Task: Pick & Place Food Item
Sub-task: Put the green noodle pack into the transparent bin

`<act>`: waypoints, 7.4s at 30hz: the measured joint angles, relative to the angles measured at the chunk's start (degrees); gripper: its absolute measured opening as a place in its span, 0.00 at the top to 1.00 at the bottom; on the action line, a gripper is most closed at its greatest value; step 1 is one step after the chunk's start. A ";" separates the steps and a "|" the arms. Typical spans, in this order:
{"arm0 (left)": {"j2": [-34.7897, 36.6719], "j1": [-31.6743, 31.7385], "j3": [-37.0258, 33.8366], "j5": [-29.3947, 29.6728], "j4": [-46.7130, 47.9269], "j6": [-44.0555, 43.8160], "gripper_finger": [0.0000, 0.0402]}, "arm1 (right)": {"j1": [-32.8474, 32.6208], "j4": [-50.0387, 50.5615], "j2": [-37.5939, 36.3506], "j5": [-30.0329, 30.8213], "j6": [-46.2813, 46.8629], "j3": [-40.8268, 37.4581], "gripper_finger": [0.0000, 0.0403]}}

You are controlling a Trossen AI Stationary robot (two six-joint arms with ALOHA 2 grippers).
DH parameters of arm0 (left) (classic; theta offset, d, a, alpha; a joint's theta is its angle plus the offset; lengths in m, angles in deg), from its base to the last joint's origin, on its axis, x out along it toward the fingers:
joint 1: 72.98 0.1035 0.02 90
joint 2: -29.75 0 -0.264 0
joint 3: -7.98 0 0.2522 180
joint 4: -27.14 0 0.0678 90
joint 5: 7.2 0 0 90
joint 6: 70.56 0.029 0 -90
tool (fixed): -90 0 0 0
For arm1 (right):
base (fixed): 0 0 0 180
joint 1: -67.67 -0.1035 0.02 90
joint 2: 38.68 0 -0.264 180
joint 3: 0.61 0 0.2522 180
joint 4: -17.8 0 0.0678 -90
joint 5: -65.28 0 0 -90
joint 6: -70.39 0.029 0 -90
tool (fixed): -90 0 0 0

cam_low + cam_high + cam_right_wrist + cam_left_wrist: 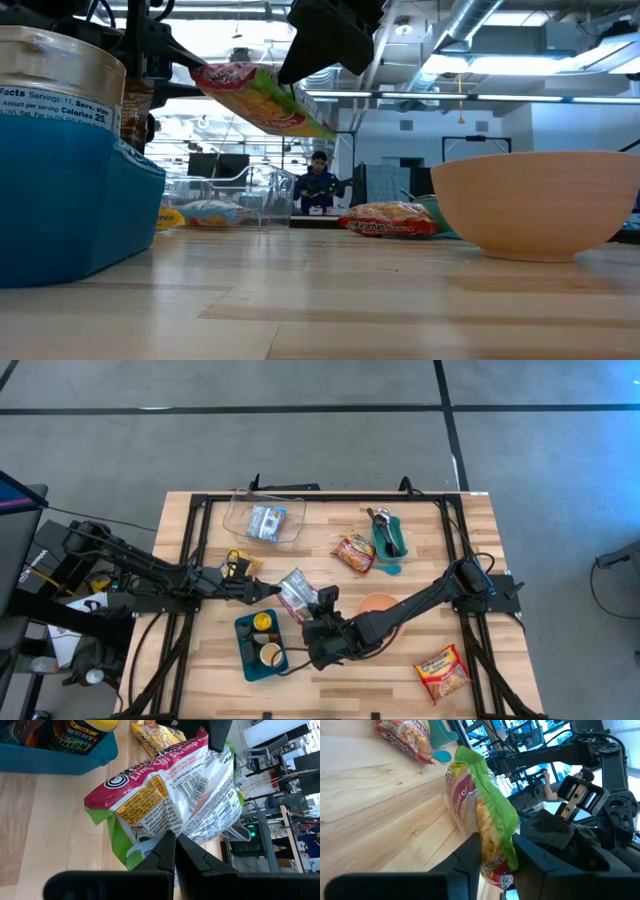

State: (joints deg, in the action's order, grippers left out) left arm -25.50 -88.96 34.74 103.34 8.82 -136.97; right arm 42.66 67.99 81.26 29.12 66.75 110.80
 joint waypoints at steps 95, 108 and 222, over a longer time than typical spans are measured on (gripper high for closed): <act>0.00 12.70 0.00 5.18 -19.41 37.66 0.96 | 1.12 -5.20 -0.02 -49.75 -1.53 -0.28 1.00; 0.00 12.70 0.00 5.46 -19.35 37.66 0.96 | 5.72 -16.86 -9.83 -51.22 -2.34 -16.56 1.00; 1.77 42.90 0.20 24.16 17.11 87.16 0.96 | 8.17 -51.93 -39.17 -43.28 3.83 -58.64 1.00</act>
State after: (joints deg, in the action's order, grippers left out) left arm -23.73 -46.07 34.94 127.50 25.93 -49.81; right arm 50.83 16.06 42.09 -14.16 70.58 52.15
